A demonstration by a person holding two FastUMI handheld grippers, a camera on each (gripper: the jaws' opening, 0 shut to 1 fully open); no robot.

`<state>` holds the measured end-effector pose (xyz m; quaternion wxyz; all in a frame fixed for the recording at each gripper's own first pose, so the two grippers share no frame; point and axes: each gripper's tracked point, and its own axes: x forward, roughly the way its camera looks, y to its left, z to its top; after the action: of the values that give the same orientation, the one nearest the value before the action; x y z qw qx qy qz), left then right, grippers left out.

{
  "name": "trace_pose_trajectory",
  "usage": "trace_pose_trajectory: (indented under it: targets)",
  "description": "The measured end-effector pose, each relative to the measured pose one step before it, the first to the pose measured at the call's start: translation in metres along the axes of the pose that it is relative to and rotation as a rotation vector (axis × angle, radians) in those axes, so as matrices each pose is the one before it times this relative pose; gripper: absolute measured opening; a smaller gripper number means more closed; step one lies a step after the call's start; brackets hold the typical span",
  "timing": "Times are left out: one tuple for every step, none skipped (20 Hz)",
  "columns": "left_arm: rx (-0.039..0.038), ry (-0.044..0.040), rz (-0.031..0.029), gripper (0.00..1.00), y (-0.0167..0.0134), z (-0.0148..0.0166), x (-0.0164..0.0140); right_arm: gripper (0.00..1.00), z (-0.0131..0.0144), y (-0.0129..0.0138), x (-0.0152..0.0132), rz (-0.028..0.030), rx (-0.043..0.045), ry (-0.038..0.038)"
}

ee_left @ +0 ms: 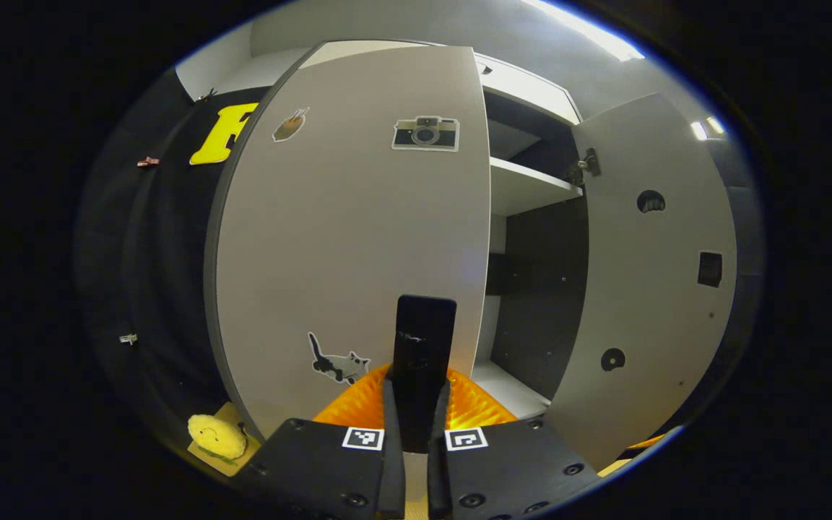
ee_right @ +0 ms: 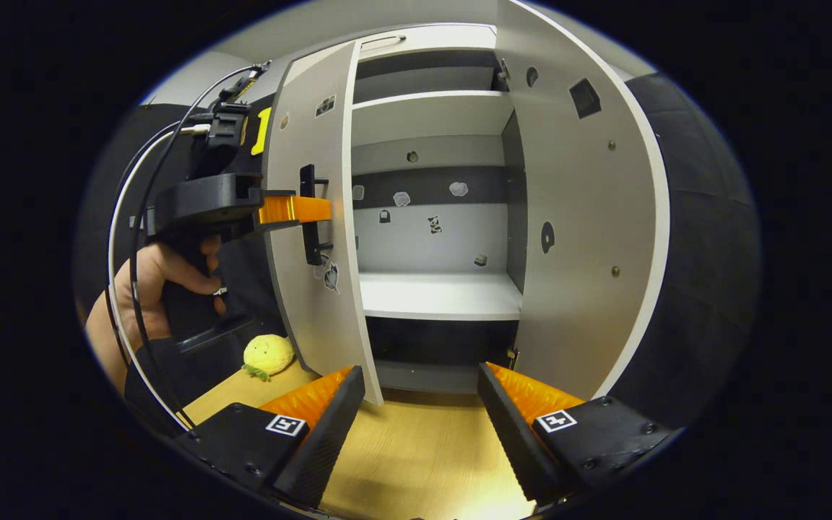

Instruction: Open the right door of the double-door shoe cabinet with the right hand, and open the left door with the left hand.

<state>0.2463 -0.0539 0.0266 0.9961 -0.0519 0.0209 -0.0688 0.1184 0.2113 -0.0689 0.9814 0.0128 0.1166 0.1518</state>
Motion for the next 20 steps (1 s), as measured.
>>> trace_pose_trajectory:
  targets:
    - [-0.00084,-0.00025,-0.00536,0.17,0.00099,0.00095,-0.00097,1.0,-0.00242,0.00341,-0.00294,-0.00579,0.00085,-0.0005]
    - [-0.00436,0.00232,-0.0101,0.17,0.00069,-0.00085,-0.00118,1.0,-0.00186,0.00365,-0.00361,-0.00632,-0.00003,-0.00216]
    - [-0.00967,0.00249,-0.01075,0.17,0.00097,0.00066,-0.00177,1.0,-0.00065,0.00261,-0.00335,-0.00987,-0.00176,-0.00538]
    - [-0.00864,-0.00083,-0.00833,0.16,0.00118,-0.00005,-0.00164,1.0,0.0007,0.00151,-0.00247,-0.01005,-0.00216,-0.00783]
    - [-0.00276,-0.00202,-0.00361,0.17,0.00172,0.00025,-0.00131,1.0,0.00137,0.00054,-0.00161,-0.01069,0.00032,-0.00864]
    - [0.00368,-0.0016,0.00226,0.17,0.00065,0.00129,-0.00367,1.0,0.00031,0.0003,-0.00138,-0.00851,0.00463,-0.00263]
    - [0.00509,0.00225,0.00682,0.16,0.00206,-0.00004,-0.00349,1.0,-0.00016,0.00122,-0.00144,-0.00472,0.00864,0.00066]
    - [0.00215,0.00258,0.00716,0.16,0.00163,-0.00002,-0.0032,1.0,-0.00078,0.00197,-0.00119,-0.00303,0.01069,0.0019]
    - [-0.00437,-0.00004,0.00484,0.16,0.00194,0.00046,-0.00472,1.0,-0.00052,0.00132,0.00144,0.00022,0.009,0.00385]
    - [-0.00333,-0.00004,0.00151,0.16,0.00319,-0.00148,-0.00905,1.0,-0.00225,0.00212,0.00035,0.00186,0.00384,0.0066]
    - [-0.00338,-0.0006,0.00125,0.16,0.00319,-0.00004,-0.00751,1.0,-0.00498,0.0061,-0.00134,0.00484,0.00276,0.01186]
    - [-0.00093,-0.00218,0.00272,0.16,0.00412,0.00142,-0.00676,1.0,-0.00619,0.00556,-0.00192,0.00769,0.00394,0.01496]
    - [-0.00044,-0.00352,0.00494,0.16,0.00463,0.0004,-0.00581,1.0,-0.0051,0.00471,-0.00111,0.00761,0.00262,0.01225]
    - [-0.00042,-0.00693,0.00552,0.16,0.00416,0.0002,-0.00615,1.0,-0.00415,0.00539,-0.00051,0.00896,0.00118,0.00901]
    - [-0.00333,-0.00534,0.00732,0.16,0.00626,0.00138,-0.00659,1.0,-0.0034,0.00501,-0.00081,0.00957,-0.0004,0.00624]
    - [-0.00116,-0.00599,0.00763,0.16,0.00661,0.00095,-0.00505,1.0,-0.00299,0.00554,0.00013,0.01034,-0.00293,0.00491]
    - [0.00179,-0.00181,0.00857,0.14,0.0055,0.00077,-0.00537,1.0,-0.00264,0.00462,-0.00059,0.00911,-0.00449,0.00416]
    - [-0.00046,-0.00552,0.00969,0.16,0.00566,0.00032,-0.00528,1.0,-0.00254,0.00483,0.00051,0.00866,-0.00384,0.00179]
    - [-0.01852,-0.0013,0.01164,0.16,0.00641,0.00193,-0.00319,1.0,-0.00242,0.00466,0.00045,0.00974,-0.00447,0.00142]
    - [-0.03887,0.00567,0.00696,0.16,0.00368,0.00021,-0.00191,1.0,-0.00433,0.00426,0.00031,0.0065,-0.0035,0.00827]
